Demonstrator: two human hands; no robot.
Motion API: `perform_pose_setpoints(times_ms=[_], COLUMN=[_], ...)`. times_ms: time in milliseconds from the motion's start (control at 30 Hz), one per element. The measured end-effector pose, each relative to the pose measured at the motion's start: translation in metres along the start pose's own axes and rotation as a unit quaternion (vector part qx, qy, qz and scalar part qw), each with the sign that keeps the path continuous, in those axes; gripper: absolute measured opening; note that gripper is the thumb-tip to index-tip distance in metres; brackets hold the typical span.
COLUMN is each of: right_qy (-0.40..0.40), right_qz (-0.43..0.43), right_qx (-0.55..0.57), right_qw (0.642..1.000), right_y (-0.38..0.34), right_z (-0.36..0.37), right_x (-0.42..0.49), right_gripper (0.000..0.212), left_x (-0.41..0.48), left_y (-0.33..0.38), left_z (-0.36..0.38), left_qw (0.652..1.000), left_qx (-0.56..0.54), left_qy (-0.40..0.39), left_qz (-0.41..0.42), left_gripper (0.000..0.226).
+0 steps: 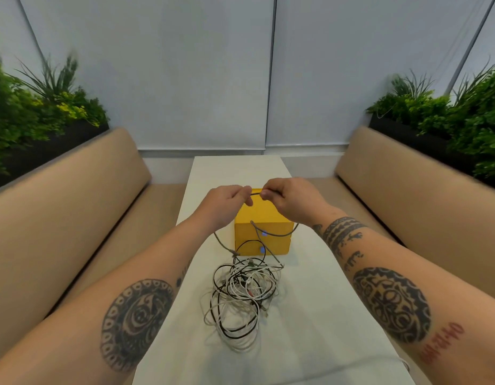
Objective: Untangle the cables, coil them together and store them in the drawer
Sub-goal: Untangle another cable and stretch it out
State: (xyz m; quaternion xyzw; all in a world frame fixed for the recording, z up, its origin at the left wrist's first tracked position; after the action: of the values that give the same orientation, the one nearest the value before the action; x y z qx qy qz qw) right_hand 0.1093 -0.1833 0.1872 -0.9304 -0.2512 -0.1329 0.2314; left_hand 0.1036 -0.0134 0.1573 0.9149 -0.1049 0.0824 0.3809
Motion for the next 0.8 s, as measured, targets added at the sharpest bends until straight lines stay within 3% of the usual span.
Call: perform_pose_setpoints(times_ms=[133, 500, 800], right_qy=[-0.042, -0.027, 0.020], right_qz=[-0.013, 0.003, 0.070], right_qx=[-0.064, -0.148, -0.047], right_qw=[0.997, 0.989, 0.996], right_y=[0.005, 0.048, 0.076], right_z=[-0.005, -0.046, -0.040], right_x=[-0.003, -0.019, -0.040], right_gripper=[0.029, 0.033, 0.028], left_x=[0.007, -0.009, -0.019], left_y=[-0.003, -0.034, -0.091], left_z=[-0.014, -0.051, -0.047], left_qw=[0.996, 0.985, 0.987], left_qx=[0.081, 0.151, 0.064], left_qy=[0.014, 0.081, 0.086], left_qz=[0.027, -0.020, -0.117], left_gripper=[0.039, 0.031, 0.038])
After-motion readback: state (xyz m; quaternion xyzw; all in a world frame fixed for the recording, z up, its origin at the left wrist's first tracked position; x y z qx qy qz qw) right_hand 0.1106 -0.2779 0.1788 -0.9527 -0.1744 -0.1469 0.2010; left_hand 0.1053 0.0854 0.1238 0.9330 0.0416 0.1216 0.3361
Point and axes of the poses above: each hand's wrist, its own x-axis towards the middle knuckle, its own z-axis out of the palm, y = z × x, the point moved 6 cm from there along x, towards the middle knuckle, and after that the axes turned 4 degrees about x, right-handed, at the moved point
